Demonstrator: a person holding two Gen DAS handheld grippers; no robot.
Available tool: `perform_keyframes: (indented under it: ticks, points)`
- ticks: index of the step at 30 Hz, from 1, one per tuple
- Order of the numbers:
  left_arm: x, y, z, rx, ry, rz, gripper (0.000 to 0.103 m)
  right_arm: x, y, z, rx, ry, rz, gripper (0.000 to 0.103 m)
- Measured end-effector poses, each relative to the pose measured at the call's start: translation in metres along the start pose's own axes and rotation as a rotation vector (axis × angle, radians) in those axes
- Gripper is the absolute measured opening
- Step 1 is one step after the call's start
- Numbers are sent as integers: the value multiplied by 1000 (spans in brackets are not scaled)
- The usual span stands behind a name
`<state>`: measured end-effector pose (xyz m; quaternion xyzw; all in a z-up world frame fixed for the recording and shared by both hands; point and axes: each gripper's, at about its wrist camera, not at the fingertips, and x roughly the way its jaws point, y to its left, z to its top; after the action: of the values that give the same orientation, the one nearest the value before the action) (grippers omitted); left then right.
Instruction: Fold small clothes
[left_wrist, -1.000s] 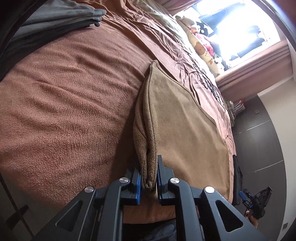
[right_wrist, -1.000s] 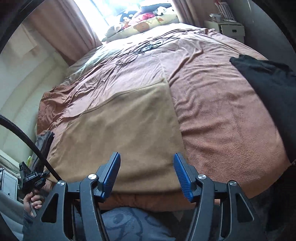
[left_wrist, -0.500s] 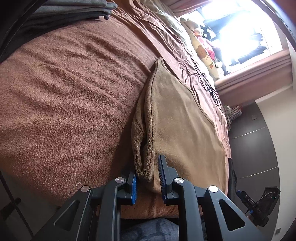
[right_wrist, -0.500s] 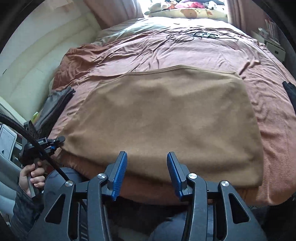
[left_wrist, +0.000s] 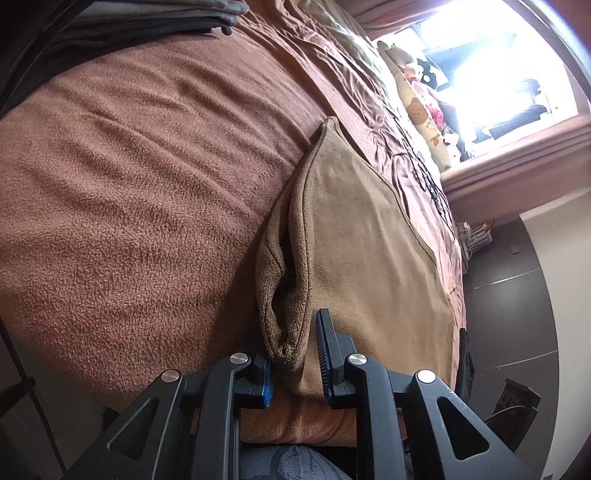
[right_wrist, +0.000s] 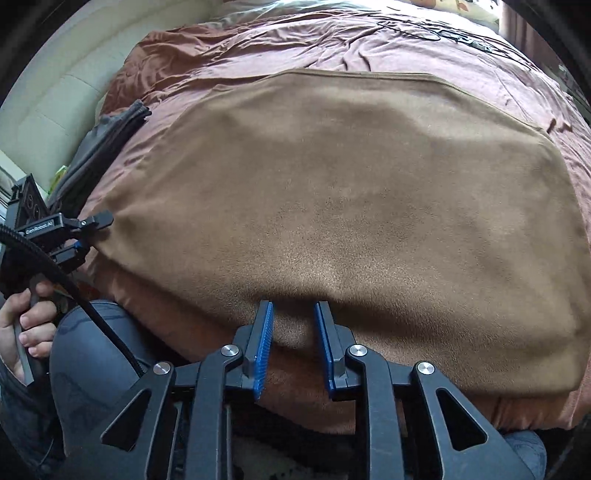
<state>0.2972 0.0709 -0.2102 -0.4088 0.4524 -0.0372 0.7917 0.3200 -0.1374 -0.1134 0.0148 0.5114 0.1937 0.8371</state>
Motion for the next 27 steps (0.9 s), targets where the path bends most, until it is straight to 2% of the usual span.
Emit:
perform_keyframes:
  ticks: [5,13,26,27]
  points:
    - [0,6,-2,-37,-5,-2,19,13,-3,21,7,64,-6,18]
    - [-3,15,-8,-89,-16,2,19,26,-18,57,23,49,8,18]
    - [-7,23,-14,-154,-24,12,19,57,-47,114,72,4,-36,18]
    - [-7,23,-15,-155,-24,13,19,60,-49,119,73,1,-41,15]
